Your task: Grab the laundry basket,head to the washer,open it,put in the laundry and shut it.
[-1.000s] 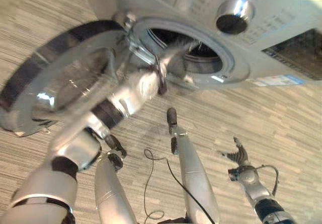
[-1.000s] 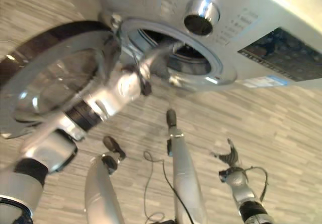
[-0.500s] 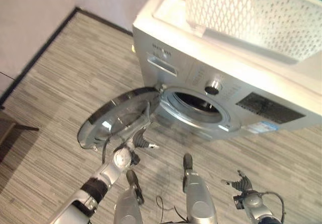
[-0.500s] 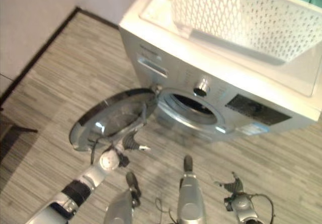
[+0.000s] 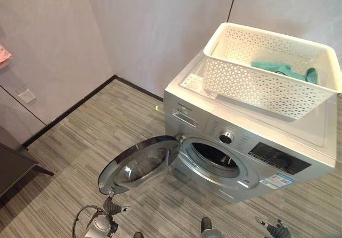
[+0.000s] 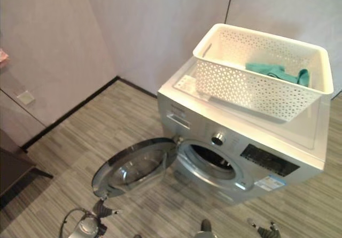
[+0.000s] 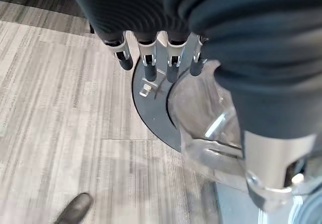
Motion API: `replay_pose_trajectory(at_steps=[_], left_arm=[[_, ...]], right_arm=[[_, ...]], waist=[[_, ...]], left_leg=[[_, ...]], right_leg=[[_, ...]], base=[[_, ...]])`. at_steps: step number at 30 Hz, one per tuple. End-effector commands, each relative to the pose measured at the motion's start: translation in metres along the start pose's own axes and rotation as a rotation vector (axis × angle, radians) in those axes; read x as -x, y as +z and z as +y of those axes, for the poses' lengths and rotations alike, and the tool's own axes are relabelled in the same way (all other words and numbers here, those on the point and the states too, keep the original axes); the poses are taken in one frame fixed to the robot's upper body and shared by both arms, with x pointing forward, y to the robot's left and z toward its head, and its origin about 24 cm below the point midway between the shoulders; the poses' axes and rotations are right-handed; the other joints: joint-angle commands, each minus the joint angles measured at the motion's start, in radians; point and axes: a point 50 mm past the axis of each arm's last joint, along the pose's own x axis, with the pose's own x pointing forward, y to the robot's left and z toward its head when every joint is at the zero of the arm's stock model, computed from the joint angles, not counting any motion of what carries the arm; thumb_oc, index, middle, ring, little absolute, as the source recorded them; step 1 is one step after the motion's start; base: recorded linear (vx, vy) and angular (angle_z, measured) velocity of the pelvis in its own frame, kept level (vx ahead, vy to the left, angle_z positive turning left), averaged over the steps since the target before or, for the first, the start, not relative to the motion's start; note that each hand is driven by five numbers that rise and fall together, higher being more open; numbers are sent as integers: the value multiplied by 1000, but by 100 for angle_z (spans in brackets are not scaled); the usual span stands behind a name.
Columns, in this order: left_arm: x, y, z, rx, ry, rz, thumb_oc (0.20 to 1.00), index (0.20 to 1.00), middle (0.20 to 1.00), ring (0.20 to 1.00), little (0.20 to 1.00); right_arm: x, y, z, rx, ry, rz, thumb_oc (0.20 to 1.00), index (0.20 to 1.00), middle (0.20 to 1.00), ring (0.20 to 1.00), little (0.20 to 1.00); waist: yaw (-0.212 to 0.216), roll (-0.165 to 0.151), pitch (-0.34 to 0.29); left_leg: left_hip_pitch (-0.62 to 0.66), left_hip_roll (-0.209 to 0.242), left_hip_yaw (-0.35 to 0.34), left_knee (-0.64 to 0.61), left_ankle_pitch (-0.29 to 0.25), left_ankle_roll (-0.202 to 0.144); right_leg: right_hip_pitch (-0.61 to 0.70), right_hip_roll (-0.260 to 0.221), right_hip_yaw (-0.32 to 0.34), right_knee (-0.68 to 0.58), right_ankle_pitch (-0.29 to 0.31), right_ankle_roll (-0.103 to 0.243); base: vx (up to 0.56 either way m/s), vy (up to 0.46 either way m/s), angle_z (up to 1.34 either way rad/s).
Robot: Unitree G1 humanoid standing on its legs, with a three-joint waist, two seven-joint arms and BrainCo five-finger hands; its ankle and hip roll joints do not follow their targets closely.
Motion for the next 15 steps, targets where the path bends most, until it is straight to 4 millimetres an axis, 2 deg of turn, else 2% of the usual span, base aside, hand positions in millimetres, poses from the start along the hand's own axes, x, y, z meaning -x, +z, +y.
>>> replay_pose_trajectory(at_steps=[1, 3, 5, 10, 12, 15], left_arm=[[-6, 18, 7, 83, 36, -44, 1000, 1000, 1000, 1000, 1000], [-6, 20, 3, 114, 26, -44, 1000, 1000, 1000, 1000, 1000], [-6, 22, -3, 126, 10, -48, 1000, 1000, 1000, 1000, 1000], [-5, 19, -11, 102, -10, -21, 1000, 1000, 1000, 1000, 1000], [-4, 14, -16, 106, -17, 8, 1000, 1000, 1000, 1000, 1000], [-4, 12, -21, 73, -32, 29, 1000, 1000, 1000, 1000, 1000]], right_arm=[[-6, 43, -29, -103, -183, -182, 1000, 1000, 1000, 1000, 1000], [-3, 55, -38, -137, -246, -246, 1000, 1000, 1000, 1000, 1000], [4, 76, -51, -151, -334, -354, 1000, 1000, 1000, 1000, 1000], [32, 130, -102, -185, -682, -631, 1000, 1000, 1000, 1000, 1000], [56, 168, -113, -191, -820, -819, 1000, 1000, 1000, 1000, 1000], [103, 233, -109, -165, -919, -1166, 1000, 1000, 1000, 1000, 1000]], waist=[[6, -10, 13], [-3, -7, 9], [-11, -3, 2], [-24, 8, -28], [-20, 10, -40], [-3, 4, -51]], left_leg=[[78, 45, -33, 36, -104, 9], [86, 40, -30, 27, -108, 10], [93, 38, -28, 18, -110, 12], [106, 46, -24, 12, -131, 13], [106, 49, -24, 12, -132, 12], [112, 58, -25, 12, -136, 10]], right_leg=[[-89, -64, 83, 103, 7, 66], [-88, -65, 88, 102, 8, 71], [-87, -64, 92, 99, 9, 73], [-80, -55, 98, 90, 0, 80], [-81, -51, 98, 87, -1, 80], [-77, -43, 96, 89, -14, 79]], base=[[50, 58, -6], [46, 59, -3], [53, 50, -3], [68, 24, -3], [59, -8, -6], [37, -24, -12]])
